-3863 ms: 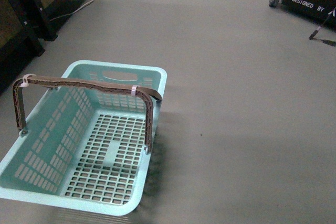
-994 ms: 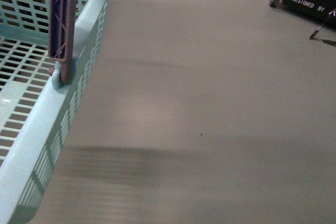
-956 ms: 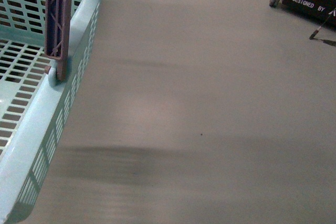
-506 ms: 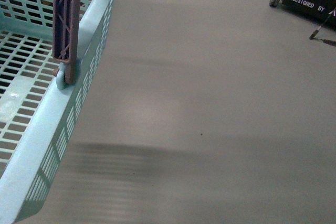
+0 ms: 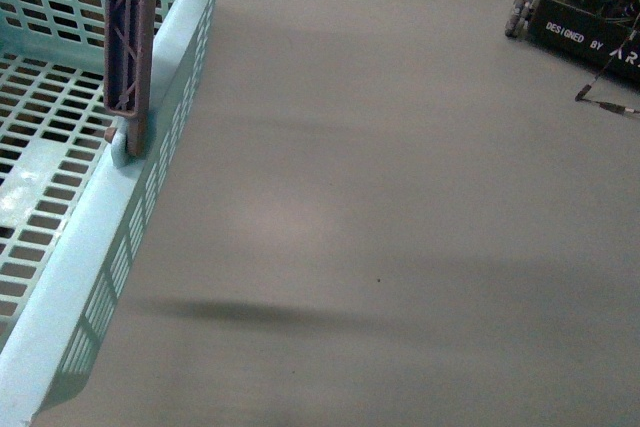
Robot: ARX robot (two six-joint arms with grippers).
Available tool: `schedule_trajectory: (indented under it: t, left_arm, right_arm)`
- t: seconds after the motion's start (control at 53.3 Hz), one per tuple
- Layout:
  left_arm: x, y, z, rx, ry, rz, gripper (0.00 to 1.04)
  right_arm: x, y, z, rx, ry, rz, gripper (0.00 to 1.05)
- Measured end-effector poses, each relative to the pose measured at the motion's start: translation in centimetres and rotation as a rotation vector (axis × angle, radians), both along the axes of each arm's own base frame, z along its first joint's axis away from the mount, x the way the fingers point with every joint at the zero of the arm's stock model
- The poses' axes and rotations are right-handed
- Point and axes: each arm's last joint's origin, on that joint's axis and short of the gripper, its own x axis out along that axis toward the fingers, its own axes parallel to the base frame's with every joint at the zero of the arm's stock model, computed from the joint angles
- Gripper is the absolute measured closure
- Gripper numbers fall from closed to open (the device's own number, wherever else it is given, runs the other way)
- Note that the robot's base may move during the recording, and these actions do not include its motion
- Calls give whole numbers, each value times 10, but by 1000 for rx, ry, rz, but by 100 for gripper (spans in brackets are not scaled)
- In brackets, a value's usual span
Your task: Pick mango and avocado into basket
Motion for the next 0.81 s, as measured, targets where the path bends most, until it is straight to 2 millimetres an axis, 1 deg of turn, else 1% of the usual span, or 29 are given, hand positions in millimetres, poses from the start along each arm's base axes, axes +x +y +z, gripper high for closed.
schedule_trajectory:
  t: [0.806]
  left_arm:
    - [0, 0, 1, 0, -4, 1, 92]
  right_arm:
    - [0, 0, 0, 0, 0, 0, 8]
